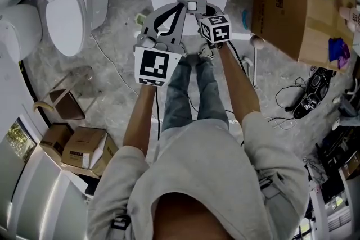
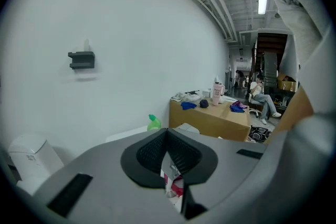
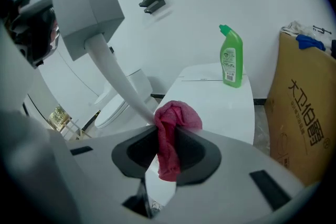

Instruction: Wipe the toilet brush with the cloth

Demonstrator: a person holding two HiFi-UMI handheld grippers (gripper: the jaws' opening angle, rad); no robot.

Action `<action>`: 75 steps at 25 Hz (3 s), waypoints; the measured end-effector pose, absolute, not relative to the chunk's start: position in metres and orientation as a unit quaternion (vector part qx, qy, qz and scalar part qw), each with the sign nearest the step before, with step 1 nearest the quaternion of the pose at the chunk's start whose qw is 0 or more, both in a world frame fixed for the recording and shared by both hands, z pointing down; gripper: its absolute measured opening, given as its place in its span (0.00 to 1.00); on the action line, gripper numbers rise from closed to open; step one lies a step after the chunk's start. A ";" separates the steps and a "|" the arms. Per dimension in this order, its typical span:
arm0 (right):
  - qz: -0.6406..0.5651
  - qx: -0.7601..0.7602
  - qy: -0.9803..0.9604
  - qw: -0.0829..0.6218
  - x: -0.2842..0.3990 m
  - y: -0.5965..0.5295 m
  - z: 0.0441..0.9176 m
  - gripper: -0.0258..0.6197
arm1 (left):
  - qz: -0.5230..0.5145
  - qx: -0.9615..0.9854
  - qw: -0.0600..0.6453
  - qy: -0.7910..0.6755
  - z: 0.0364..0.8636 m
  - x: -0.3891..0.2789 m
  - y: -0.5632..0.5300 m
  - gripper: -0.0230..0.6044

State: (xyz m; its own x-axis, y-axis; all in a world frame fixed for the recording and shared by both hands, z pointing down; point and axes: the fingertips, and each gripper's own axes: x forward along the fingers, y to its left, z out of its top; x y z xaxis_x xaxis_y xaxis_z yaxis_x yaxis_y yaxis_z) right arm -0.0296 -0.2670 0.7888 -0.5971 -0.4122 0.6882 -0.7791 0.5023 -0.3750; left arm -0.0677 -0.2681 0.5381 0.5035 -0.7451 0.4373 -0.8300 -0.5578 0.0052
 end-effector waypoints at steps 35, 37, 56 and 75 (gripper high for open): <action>0.311 0.370 -0.855 0.188 -0.030 -0.240 0.700 0.19 | 0.242 0.860 0.103 -0.438 0.541 -0.065 -0.280 0.07; 0.317 0.368 -0.851 0.201 -0.030 -0.241 0.713 0.19 | 0.239 0.861 0.104 -0.437 0.541 -0.065 -0.280 0.07; 0.373 0.348 -0.807 0.298 -0.030 -0.251 0.807 0.19 | 0.229 0.865 0.107 -0.433 0.540 -0.066 -0.276 0.07; 0.280 0.370 -0.857 0.223 -0.028 -0.195 0.689 0.19 | 0.243 0.863 0.104 -0.430 0.542 -0.065 -0.275 0.07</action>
